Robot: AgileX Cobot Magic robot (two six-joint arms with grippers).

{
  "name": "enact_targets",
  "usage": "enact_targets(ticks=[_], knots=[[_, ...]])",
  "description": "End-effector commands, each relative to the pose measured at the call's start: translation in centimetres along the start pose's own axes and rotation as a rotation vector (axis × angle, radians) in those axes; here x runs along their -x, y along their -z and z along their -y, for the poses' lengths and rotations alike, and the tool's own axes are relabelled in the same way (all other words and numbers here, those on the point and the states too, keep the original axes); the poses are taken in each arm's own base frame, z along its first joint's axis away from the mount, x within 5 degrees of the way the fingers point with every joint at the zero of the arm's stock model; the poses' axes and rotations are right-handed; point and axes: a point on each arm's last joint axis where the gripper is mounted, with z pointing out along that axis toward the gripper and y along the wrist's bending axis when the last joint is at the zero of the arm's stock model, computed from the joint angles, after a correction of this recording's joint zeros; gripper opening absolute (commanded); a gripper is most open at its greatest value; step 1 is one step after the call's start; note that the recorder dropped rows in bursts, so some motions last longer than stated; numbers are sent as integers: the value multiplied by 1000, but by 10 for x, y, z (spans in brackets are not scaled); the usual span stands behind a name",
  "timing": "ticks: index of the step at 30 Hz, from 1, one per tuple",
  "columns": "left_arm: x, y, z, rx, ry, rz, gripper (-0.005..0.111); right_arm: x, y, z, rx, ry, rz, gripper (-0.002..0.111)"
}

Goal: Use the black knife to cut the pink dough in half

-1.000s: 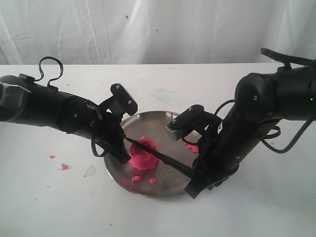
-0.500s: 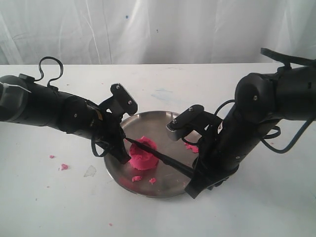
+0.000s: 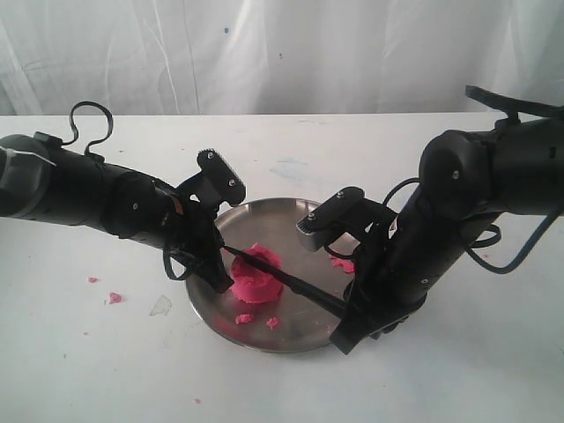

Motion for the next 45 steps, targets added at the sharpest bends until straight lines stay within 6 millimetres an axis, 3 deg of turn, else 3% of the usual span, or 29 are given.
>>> enact_targets(ticks=[1, 17, 32, 38, 43, 45], knots=[[-6, -2, 4, -28, 18, -42, 0, 0, 0, 0, -6, -8, 12, 0], [-8, -5, 5, -37, -38, -56, 0, 0, 0, 0, -6, -8, 12, 0], [21, 54, -9, 30, 7, 84, 0, 0, 0, 0, -4, -8, 9, 0], [11, 43, -6, -14, 92, 1, 0, 0, 0, 0, -3, -9, 10, 0], [39, 84, -16, -250, 104, -361, 0, 0, 0, 0, 1, -12, 9, 0], [34, 85, -28, -177, 72, -512, 0, 0, 0, 0, 2, -14, 10, 0]])
